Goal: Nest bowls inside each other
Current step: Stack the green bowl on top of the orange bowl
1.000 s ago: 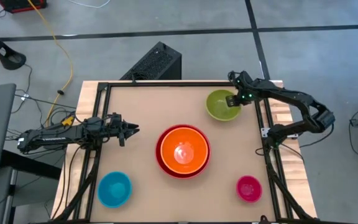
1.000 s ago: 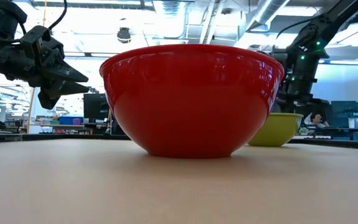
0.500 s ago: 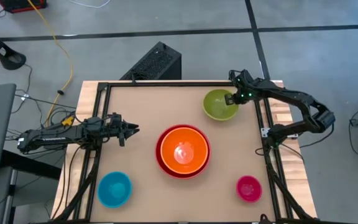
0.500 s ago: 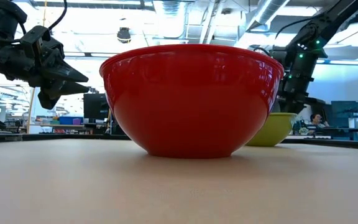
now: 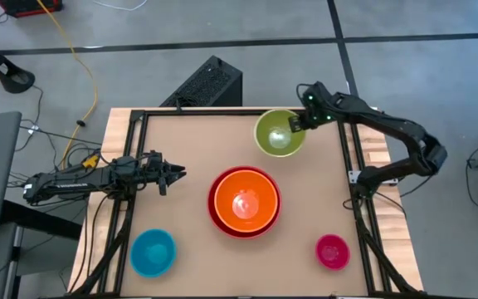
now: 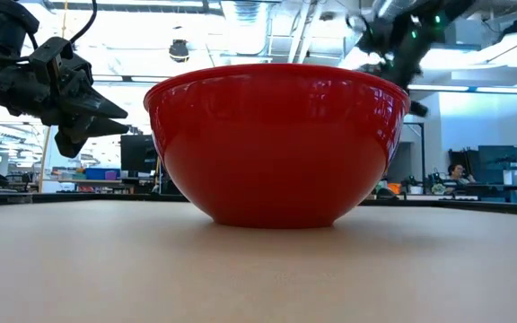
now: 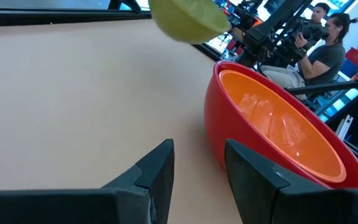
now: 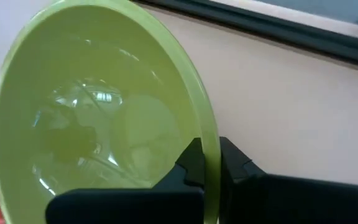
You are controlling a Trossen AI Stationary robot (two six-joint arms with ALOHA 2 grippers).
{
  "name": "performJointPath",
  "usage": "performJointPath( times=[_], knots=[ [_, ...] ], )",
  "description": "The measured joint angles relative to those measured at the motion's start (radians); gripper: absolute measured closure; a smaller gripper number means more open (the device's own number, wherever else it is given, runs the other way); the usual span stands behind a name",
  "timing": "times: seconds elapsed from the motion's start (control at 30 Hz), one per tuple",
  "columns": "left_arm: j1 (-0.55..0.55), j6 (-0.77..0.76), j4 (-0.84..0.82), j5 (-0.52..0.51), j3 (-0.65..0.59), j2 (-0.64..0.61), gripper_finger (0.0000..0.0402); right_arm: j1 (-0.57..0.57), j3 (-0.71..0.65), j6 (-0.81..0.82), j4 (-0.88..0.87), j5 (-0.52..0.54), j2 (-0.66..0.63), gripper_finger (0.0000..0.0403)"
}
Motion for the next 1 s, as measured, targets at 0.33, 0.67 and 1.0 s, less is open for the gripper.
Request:
performJointPath(
  times=[0.33,0.67,1.0],
  knots=[
    [0.000,0.000,0.000,0.000,0.000,0.000,0.0272,0.399,0.114,0.219,0.035,0.108,0.000,0.0391],
    [0.000,0.000,0.000,0.000,0.000,0.000,0.0272,0.711,0.115,0.522,0.108,0.207,0.101,0.0391],
    [0.000,0.000,0.000,0.000,0.000,0.000,0.0272,0.829,0.115,0.726,0.134,0.268,0.237,0.0391]
  ],
)
